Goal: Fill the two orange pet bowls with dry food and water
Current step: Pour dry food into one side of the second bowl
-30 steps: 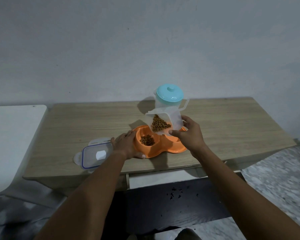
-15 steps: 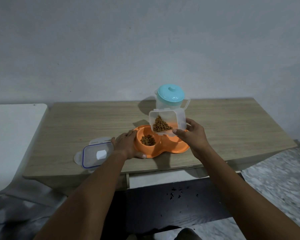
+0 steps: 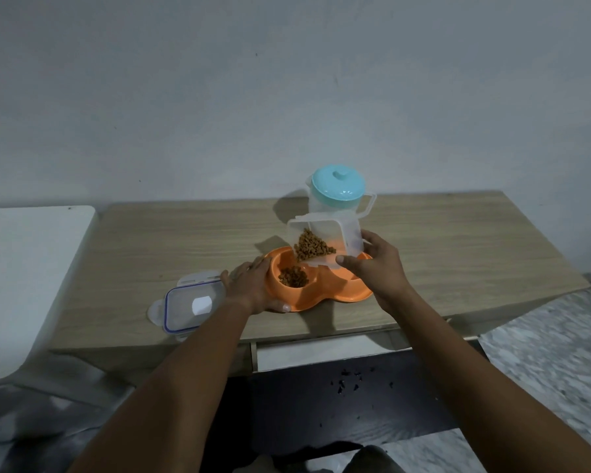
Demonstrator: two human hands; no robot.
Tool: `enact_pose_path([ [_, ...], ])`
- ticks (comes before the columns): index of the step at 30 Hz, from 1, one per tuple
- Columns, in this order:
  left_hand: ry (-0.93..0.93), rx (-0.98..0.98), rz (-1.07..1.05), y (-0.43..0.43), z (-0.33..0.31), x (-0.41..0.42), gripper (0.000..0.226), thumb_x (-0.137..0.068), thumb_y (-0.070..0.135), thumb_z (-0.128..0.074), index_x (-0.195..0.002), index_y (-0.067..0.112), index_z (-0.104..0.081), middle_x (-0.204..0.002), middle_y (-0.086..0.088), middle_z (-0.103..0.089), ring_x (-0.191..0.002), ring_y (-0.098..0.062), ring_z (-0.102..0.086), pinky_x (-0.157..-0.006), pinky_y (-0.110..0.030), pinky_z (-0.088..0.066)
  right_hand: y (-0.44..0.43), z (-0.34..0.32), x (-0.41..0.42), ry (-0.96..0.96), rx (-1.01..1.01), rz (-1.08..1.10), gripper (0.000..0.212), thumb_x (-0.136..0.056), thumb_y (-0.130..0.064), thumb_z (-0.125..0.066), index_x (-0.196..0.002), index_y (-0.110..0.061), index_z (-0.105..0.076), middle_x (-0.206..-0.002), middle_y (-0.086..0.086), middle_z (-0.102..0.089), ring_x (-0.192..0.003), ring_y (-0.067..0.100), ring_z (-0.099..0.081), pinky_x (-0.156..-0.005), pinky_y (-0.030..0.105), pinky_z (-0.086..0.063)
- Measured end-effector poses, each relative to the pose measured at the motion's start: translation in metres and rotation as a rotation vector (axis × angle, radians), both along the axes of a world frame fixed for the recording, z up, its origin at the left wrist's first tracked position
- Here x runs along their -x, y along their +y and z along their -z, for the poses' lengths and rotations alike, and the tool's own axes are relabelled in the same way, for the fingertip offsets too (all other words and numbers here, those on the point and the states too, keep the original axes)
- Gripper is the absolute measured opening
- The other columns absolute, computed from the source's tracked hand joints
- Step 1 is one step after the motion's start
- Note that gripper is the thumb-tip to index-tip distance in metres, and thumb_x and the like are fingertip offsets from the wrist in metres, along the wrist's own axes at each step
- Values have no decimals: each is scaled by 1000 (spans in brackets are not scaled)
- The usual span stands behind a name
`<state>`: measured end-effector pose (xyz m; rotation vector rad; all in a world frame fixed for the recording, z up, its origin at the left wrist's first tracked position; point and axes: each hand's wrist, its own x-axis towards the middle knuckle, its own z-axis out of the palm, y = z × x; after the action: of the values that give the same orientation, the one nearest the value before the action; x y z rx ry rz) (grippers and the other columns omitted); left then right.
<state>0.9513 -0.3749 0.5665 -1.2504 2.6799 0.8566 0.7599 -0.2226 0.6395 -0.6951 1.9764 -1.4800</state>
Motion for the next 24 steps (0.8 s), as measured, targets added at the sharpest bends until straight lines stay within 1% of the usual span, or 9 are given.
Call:
enact_pose_path([
  [2,-2,-1,-1,0,-2,0,120,-50,66,-82,-148,39,-18,-154,1,-35,-145,-27,-23,-112,-62,-8,2,3,1,-45,-8,12,79,-61,-22,-91,-135,-18,-64,-123,7,-72,-115,28,-69,-95,55,-59],
  [5,-1,3,-3,1,-3,0,121,-51,66,-82,-150,37,-18,-155,0,-33,-145,-27,-23,-113,-61,-9,5,4,3,-182,22,18,68,-74,-2,-86,-137,-11,-61,-120,15,-73,-106,31,-74,-94,51,-60],
  [7,4,8,1,2,-5,0,122,-52,65,-82,-150,35,-17,-156,0,-32,-145,-27,-23,-113,-61,-8,6,3,3,-267,53,29,64,-79,4,-81,-138,-7,-58,-119,19,-73,-103,33,-75,-93,48,-61],
  [10,13,3,-5,2,-4,0,121,-51,65,-82,-149,37,-17,-153,0,-36,-144,-27,-24,-113,-61,-9,-1,0,5,-443,100,62,50,-86,5,-74,-133,2,-58,-118,24,-72,-104,38,-74,-90,42,-62],
  [13,9,12,-11,1,-3,1,122,-48,69,-81,-148,42,-16,-150,1,-41,-143,-26,-27,-110,-61,-11,-21,4,5,-589,112,91,41,-92,0,-70,-131,9,-59,-123,24,-70,-106,35,-74,-84,36,-64],
  [16,17,21,-10,-1,2,0,123,-45,72,-79,-147,47,-14,-149,4,-41,-142,-25,-28,-108,-61,-11,-50,5,0,-660,102,77,35,-94,-2,-67,-127,7,-60,-128,22,-68,-111,37,-71,-88,40,-63],
  [19,60,25,-20,-4,11,0,123,-43,74,-77,-145,50,-13,-153,7,-36,-144,-26,-26,-109,-64,-7,-87,8,-3,-679,52,24,30,-95,-2,-66,-124,-1,-58,-131,19,-65,-106,36,-73,-92,43,-62],
  [22,37,28,-21,-7,15,2,123,-46,73,-77,-148,44,-15,-157,6,-30,-146,-25,-22,-112,-65,-5,-125,12,-4,-697,-46,8,42,-96,-5,-65,-135,-3,-50,-137,22,-58,-94,36,-76,-76,34,-66],
  [24,33,42,-15,-7,17,3,123,-48,72,-77,-149,41,-14,-158,5,-26,-146,-25,-20,-112,-66,-5,-144,13,-5,-725,-91,-8,42,-99,-7,-61,-139,-2,-46,-135,23,-56,-89,35,-75,-69,32,-66],
])
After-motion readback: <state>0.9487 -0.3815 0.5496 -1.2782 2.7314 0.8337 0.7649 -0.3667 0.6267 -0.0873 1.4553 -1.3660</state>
